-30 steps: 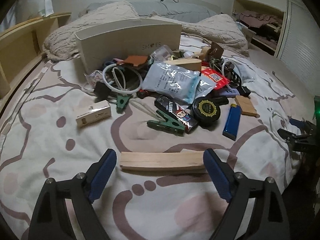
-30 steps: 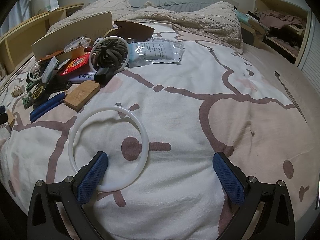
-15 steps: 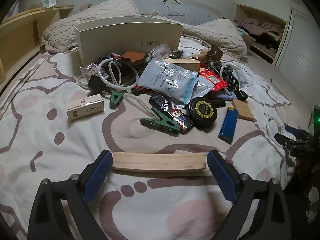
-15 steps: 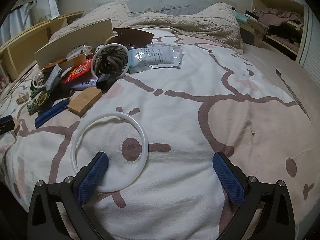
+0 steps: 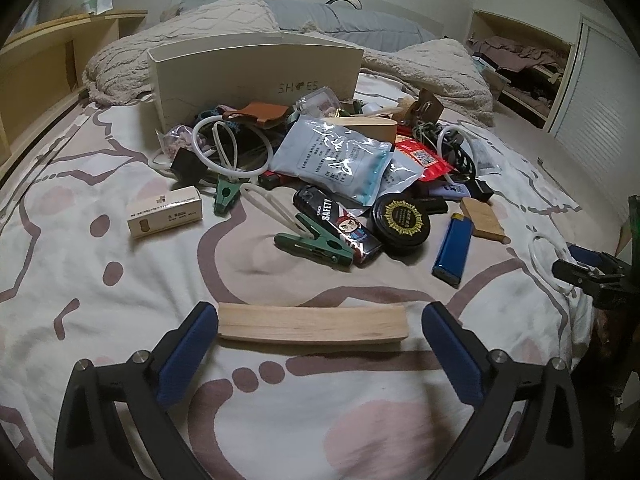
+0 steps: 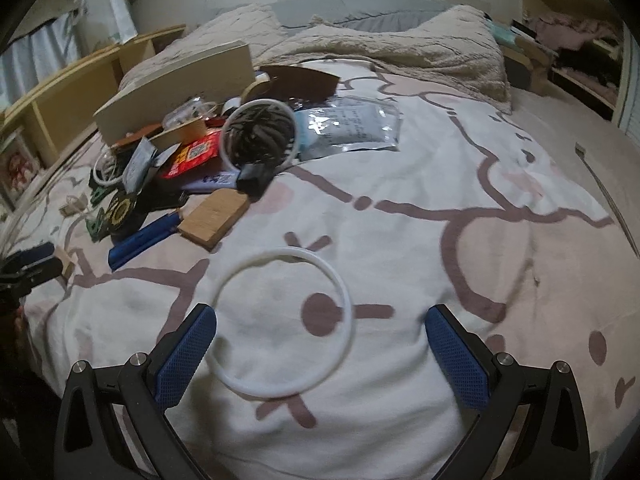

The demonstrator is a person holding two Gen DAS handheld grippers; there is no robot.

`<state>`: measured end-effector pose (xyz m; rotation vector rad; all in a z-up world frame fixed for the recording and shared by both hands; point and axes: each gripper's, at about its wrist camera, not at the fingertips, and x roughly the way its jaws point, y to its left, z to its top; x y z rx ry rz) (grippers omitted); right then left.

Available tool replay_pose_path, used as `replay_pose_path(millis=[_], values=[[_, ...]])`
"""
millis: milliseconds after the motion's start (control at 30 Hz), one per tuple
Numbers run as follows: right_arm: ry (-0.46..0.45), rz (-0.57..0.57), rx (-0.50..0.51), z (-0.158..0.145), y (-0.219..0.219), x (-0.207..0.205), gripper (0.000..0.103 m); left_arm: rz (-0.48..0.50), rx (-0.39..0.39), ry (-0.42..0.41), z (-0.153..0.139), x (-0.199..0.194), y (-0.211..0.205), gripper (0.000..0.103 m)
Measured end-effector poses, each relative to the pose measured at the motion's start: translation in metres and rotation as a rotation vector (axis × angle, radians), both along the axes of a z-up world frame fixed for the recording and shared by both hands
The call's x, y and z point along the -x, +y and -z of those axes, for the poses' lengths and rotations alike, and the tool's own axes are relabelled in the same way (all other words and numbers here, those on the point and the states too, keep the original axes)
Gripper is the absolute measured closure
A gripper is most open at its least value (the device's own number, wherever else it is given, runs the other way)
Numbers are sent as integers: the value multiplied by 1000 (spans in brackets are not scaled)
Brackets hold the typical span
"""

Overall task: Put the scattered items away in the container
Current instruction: 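Hold the wooden stick with the left tool while the right tool hovers over the white ring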

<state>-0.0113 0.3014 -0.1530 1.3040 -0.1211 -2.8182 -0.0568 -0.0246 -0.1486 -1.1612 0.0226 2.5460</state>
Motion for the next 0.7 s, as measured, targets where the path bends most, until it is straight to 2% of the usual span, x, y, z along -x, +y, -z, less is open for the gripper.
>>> replay_pose_path(millis=[167, 433, 600, 700], values=[[-5, -34, 20, -1, -8, 2, 0, 17, -4, 0, 0, -3, 4, 0], [-13, -68, -58, 4, -24, 4, 0, 10, 48, 6, 5, -2, 10, 0], [-43, -40, -60, 8, -25, 9, 0, -20, 95, -1, 10, 2, 17, 0], [-55, -8, -44, 10, -24, 12, 0, -45, 95, -5, 11, 4, 17, 0]])
